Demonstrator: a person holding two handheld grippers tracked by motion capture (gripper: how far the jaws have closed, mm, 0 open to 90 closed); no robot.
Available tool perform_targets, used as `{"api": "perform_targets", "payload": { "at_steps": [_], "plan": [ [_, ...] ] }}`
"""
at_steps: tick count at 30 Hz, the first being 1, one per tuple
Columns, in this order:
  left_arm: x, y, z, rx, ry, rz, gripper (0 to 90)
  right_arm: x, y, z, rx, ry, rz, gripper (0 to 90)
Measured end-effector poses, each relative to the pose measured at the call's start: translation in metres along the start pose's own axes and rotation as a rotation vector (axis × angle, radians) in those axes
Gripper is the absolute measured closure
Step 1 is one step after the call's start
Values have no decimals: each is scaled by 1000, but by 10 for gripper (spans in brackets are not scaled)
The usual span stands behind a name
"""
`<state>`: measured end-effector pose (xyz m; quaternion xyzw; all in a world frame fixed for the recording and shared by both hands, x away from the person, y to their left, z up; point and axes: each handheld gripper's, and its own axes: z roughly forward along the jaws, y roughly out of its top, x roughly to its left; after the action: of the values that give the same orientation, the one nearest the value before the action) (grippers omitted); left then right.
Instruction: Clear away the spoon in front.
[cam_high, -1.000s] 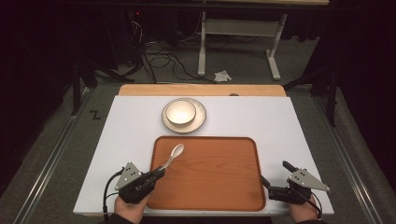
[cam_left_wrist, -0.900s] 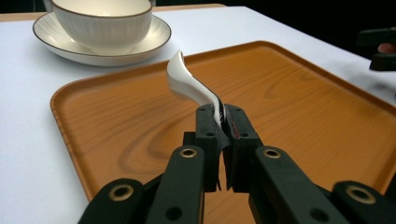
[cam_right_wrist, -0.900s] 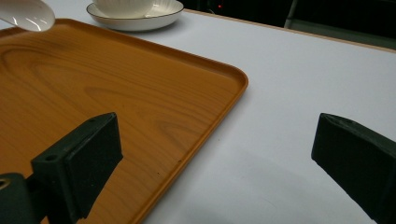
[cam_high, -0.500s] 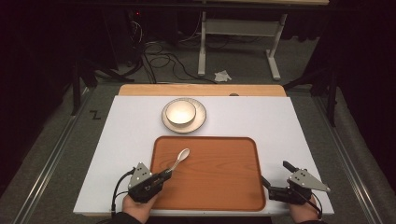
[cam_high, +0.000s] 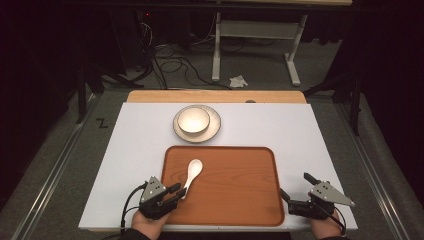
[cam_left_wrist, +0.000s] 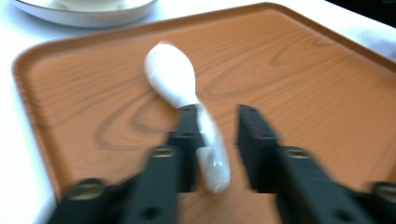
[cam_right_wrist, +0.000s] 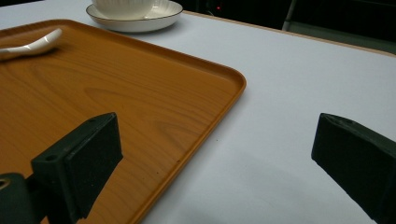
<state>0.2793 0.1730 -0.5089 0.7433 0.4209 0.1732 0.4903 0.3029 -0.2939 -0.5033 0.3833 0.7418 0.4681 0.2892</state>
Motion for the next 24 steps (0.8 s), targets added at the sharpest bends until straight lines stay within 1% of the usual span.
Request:
{"api": "perform_targets", "payload": {
  "at_steps": [2, 4, 7, 11, 13, 15, 16, 17, 19, 20, 22, 24],
  "plan": [
    [0, 1, -5, -20, 27, 0, 485, 0, 0, 0, 0, -1, 1, 24],
    [1, 1, -8, -26, 44, -8, 440, -1, 0, -1, -1, -1, 0, 24],
    [6, 2, -11, -24, 55, -28, 452, -1, 0, -1, -3, -1, -1, 24],
    [12, 1, -11, 2, 48, -61, 541, 0, 0, 0, -2, 1, 0, 24],
    [15, 1, -9, 37, 52, -68, 613, -1, 0, 1, -3, 4, -5, 24],
    [15, 0, -7, 87, 71, -55, 770, 0, 0, 2, 0, 4, -2, 24],
    [15, 0, -4, 122, 89, -44, 843, 0, 1, 2, 2, 5, -1, 24],
    [13, 0, -1, 159, 107, -31, 890, 0, 1, 2, 0, 6, -6, 24],
    [10, -1, 5, 226, 147, 3, 899, 0, 1, 3, 0, 7, -8, 24],
    [8, -1, 8, 246, 155, 14, 900, 0, 1, 3, -1, 8, -8, 24],
    [5, 0, 11, 271, 153, 23, 900, 1, 2, 3, -2, 11, -8, 24],
    [1, 0, 14, 282, 144, 30, 900, 1, 2, 3, -2, 11, -6, 24]
  ]
}}
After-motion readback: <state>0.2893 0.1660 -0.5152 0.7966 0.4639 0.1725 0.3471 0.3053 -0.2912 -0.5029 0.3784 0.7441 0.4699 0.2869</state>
